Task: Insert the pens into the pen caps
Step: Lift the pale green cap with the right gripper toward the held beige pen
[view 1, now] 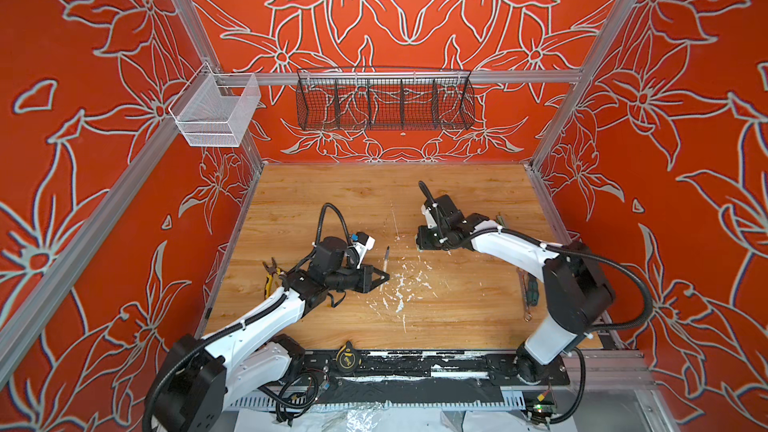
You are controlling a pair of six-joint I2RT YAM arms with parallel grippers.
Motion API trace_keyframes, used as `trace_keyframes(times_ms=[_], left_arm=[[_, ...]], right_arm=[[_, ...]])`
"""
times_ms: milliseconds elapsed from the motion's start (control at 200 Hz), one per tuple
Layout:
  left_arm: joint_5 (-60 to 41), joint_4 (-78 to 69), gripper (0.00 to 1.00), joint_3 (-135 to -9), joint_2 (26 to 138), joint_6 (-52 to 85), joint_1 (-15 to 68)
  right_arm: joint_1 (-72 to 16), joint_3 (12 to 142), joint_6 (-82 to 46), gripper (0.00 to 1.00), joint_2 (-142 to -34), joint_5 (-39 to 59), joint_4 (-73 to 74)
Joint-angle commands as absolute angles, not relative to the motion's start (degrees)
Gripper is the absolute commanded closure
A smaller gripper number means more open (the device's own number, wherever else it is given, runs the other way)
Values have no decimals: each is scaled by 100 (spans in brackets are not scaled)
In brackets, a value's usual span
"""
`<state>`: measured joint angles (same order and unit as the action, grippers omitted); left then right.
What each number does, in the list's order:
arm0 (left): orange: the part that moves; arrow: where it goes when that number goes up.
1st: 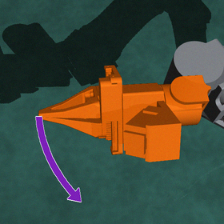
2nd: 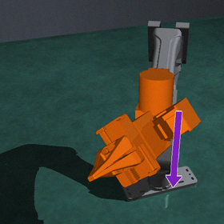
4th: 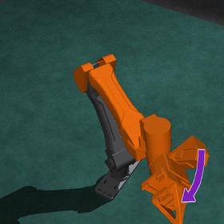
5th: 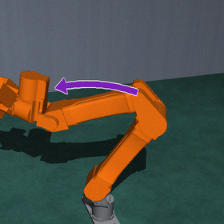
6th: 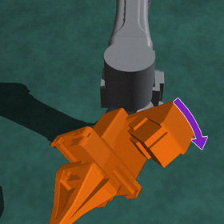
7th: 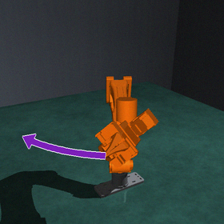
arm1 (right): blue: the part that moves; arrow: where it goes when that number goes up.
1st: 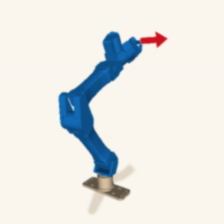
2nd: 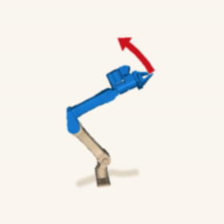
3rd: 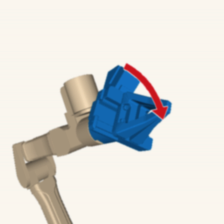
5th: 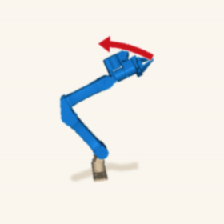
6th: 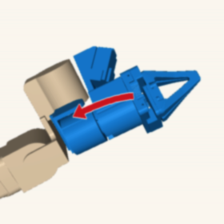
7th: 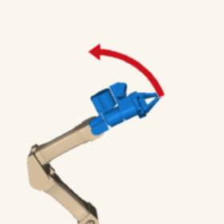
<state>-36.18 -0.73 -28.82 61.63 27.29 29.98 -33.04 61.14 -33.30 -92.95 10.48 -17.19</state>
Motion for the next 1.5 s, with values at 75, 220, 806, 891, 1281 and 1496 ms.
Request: trace_keyframes(times_ms=[75,220,806,891,1281,1496], left_arm=[[-3864,-624,100,-3032,6646,2240,3411],[-3964,-703,100,-3124,7069,2076,3605],[-3727,-1005,100,-3706,8267,1708,3832],[-3760,-1107,100,-3718,8322,1753,3832],[-3674,-1159,100,-3752,8302,1762,3823],[-3595,-1186,100,-3755,8257,1769,3810]], right_arm=[[-3234,4938,-4663,100,-8403,1095,102],[-3235,4329,-5189,100,-7966,1150,767],[-3414,3640,-5935,100,-7141,1167,1456],[-3465,3607,-5935,100,-7111,1186,1508],[-3614,3570,-5889,100,-7127,1186,1726],[-3700,3530,-5870,100,-7117,1152,1811]])
